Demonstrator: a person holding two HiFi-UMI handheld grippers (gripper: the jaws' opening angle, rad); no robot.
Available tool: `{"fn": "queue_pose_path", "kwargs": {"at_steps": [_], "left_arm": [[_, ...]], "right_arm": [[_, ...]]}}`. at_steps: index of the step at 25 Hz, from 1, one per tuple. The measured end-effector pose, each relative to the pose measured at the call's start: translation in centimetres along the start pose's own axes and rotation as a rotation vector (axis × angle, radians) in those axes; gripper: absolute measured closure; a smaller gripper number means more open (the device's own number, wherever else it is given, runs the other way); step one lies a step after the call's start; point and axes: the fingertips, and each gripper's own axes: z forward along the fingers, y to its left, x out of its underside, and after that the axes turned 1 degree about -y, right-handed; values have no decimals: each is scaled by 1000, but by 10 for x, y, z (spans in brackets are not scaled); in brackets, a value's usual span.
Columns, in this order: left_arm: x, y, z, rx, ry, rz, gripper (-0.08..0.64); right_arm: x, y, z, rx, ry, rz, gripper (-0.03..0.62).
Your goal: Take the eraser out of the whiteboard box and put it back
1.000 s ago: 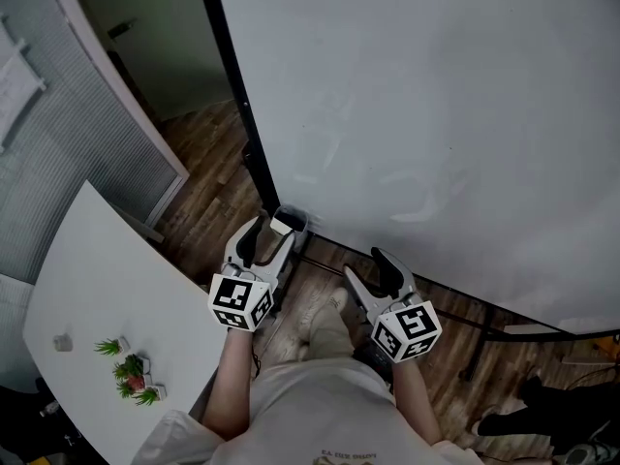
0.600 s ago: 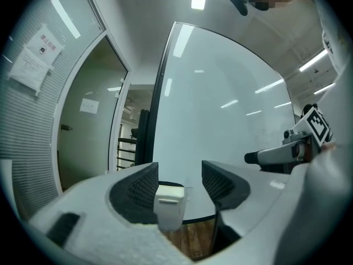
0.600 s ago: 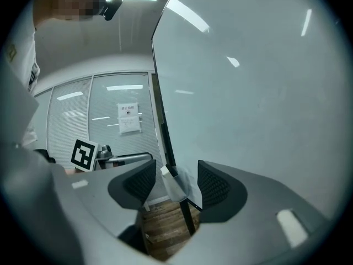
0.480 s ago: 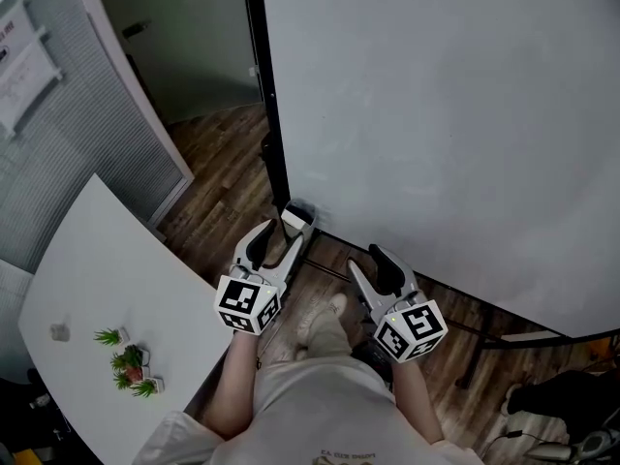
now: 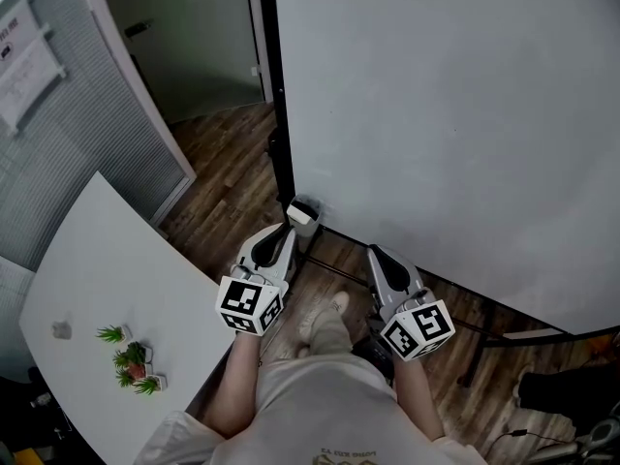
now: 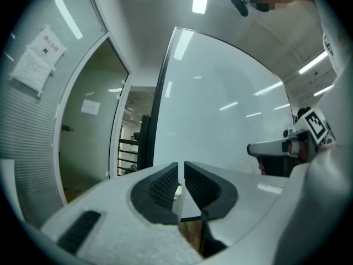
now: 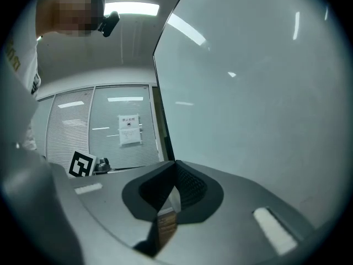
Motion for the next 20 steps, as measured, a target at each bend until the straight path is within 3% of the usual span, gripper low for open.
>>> {"fn": "queue_pose_path", "kwargs": {"at_steps": [3,20], "left_arm": [[1,1,0,-12,23,43,543],[7,14,-3,-17,58,41,560]], "right_arm": [[0,0,2,5,9,-14,580],[7,-5,9,54,78,-95,581]]}}
